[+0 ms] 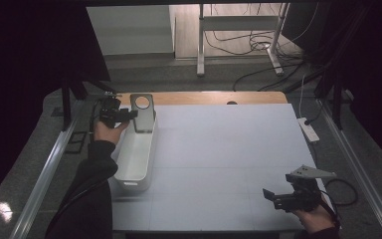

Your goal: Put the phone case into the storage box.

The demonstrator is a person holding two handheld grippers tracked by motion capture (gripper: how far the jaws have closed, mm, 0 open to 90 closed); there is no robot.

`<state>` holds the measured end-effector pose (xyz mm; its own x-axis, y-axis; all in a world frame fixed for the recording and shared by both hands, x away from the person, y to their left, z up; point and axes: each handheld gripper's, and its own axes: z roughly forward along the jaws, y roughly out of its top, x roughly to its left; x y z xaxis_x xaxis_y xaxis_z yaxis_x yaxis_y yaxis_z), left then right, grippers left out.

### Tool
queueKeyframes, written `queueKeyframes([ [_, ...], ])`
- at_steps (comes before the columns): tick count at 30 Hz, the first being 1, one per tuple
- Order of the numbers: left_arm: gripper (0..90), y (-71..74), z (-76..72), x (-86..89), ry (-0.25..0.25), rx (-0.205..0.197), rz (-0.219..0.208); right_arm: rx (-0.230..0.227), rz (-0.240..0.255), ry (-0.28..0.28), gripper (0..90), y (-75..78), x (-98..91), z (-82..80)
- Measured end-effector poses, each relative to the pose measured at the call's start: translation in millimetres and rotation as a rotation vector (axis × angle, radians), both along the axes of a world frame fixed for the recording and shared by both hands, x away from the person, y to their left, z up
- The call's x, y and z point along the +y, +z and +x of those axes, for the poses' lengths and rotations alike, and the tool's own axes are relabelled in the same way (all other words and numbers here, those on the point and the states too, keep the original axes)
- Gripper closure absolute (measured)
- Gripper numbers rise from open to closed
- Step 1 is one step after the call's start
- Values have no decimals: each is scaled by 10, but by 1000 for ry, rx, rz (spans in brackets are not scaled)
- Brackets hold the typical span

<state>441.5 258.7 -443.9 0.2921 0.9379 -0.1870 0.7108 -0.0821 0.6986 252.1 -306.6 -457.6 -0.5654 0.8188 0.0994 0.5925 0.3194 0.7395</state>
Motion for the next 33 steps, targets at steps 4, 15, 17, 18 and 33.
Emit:
queueKeyframes([
  [4, 513, -4, -36, 3, -20, 5, 14, 0, 0, 0, 1, 0, 0, 0],
  [15, 376, -13, -129, 84, -60, 9, -42, 2, 0, 0, 1, 0, 1, 1],
  [17, 362, -15, -140, 88, -65, 10, -48, 2, 0, 0, 1, 0, 2, 1],
  [18, 362, -15, -160, 94, -70, 8, -49, 2, 0, 1, 1, 0, 2, 1],
  [33, 188, -40, -297, 80, -128, -15, -79, 4, 1, 2, 0, -1, 2, 3],
])
